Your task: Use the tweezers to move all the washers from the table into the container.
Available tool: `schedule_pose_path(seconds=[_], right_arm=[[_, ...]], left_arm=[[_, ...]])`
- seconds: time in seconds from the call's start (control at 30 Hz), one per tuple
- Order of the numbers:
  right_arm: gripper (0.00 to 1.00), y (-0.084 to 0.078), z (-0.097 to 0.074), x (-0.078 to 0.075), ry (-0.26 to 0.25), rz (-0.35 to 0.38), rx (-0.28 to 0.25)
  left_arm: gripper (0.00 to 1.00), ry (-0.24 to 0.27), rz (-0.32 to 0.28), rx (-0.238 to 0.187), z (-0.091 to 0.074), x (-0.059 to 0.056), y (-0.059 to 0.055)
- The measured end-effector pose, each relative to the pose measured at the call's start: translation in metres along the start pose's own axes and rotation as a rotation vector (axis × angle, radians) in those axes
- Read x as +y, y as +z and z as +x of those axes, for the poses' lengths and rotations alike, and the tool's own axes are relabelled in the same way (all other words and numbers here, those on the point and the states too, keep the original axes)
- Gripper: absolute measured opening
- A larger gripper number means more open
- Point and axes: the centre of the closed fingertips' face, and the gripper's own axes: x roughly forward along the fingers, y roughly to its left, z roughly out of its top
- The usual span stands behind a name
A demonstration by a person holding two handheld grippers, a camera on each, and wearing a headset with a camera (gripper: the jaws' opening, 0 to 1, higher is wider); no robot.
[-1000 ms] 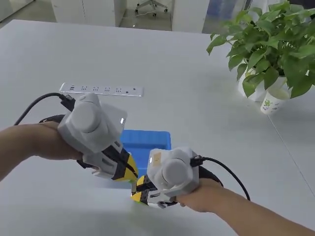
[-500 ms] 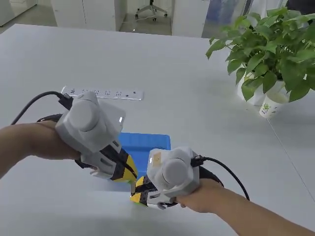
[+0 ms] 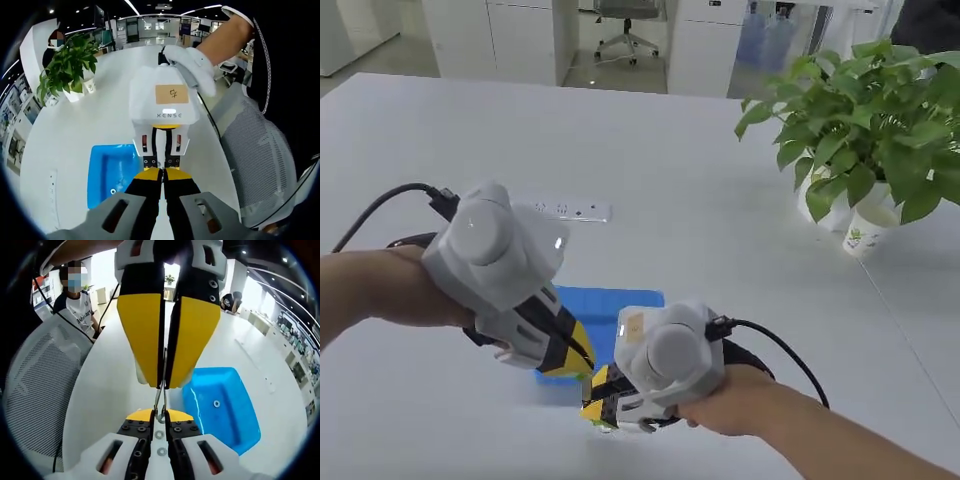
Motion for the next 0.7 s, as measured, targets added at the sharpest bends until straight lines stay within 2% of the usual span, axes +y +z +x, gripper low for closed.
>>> schedule_pose_path(seconds=[0.37,0.7], right_arm=[[0.11,0.012,-0.013,-0.011,-0.006,-0.009,-0.007],[0.11,0.02,-0.016,-0.028,-0.014,-0.018,-0.015]], left_arm=[[0.05,0.017,0.021,-0.007,-0.013,0.01,0.013],[0.05,0.029,0.038,0.001,-0.022,0.024,0.015]])
